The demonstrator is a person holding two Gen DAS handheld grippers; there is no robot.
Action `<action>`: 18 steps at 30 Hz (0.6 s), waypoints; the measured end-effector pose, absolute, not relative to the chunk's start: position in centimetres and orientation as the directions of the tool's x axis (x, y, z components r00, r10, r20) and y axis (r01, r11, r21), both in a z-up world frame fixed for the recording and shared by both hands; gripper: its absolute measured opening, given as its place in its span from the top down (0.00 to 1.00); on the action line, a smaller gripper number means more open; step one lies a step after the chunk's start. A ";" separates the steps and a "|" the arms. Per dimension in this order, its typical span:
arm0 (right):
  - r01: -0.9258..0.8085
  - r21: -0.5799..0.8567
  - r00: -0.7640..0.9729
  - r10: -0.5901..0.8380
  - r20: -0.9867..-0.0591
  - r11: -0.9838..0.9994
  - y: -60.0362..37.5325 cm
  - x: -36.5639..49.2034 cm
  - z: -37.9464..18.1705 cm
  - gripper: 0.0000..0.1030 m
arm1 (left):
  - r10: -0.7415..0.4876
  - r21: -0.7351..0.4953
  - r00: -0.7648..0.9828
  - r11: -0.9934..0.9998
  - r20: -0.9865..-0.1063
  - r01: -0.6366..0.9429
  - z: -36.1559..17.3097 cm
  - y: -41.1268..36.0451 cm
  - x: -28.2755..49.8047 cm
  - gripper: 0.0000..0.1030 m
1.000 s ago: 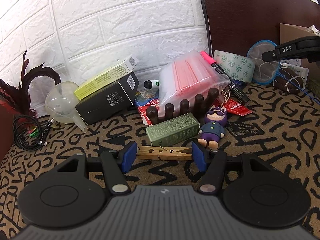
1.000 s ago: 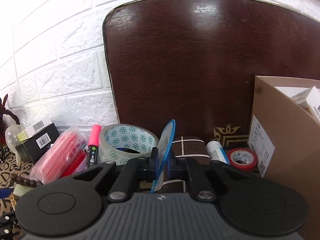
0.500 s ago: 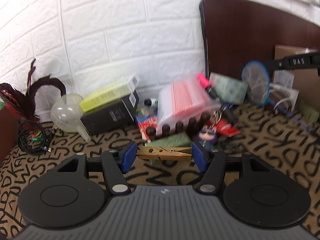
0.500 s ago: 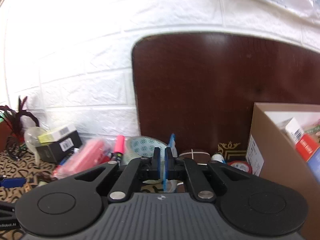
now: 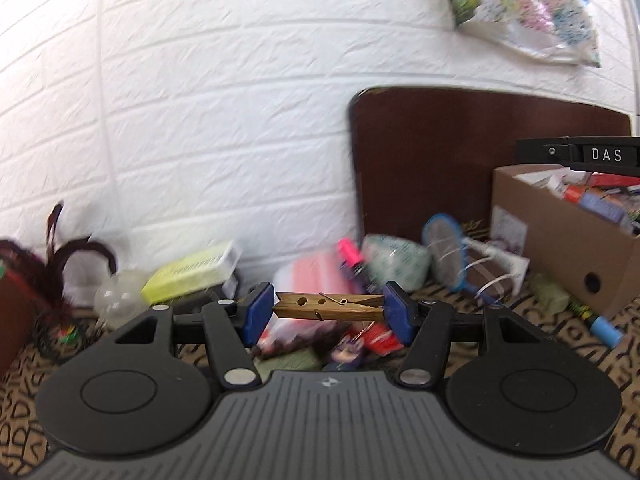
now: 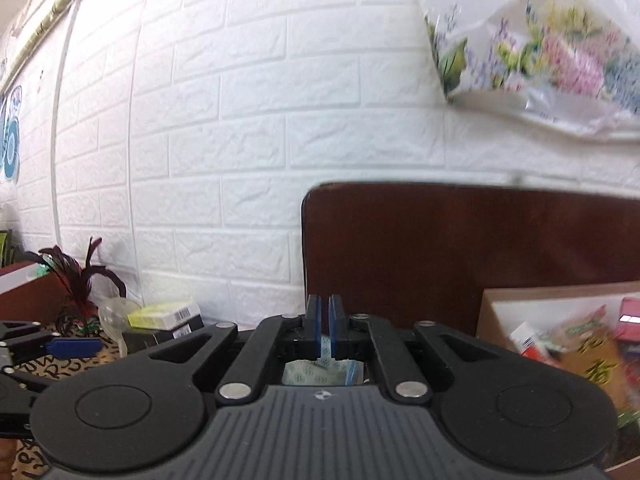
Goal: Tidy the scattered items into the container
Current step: 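Carry the clothespin and blue net over the cardboard box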
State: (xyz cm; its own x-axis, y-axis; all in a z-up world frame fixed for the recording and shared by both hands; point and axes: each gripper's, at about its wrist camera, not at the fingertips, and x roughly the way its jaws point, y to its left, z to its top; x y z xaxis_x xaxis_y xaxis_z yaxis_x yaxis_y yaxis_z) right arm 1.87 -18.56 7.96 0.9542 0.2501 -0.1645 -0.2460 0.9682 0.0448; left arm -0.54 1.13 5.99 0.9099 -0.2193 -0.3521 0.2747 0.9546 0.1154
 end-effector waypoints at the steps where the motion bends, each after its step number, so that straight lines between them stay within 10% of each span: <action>1: -0.242 0.037 0.958 0.245 -0.151 0.970 -19.0 1.5 8.6 0.97 | -0.239 0.114 0.908 0.949 -0.344 0.293 6.6 0.4 -0.4 0.42; 18: -0.287 0.000 0.929 0.278 -0.246 0.958 -19.3 3.2 6.2 0.91 | -0.292 0.138 0.900 0.926 -0.324 0.351 7.0 -2.6 -1.0 0.42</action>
State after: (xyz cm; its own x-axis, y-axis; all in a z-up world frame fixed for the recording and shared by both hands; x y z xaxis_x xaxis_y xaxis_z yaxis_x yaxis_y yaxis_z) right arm 3.17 -19.35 6.18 0.9287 0.2779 -0.2455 -0.2866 0.9581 0.0002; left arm -1.02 -2.59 7.02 0.8999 -0.2924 -0.3235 0.3506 0.9263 0.1381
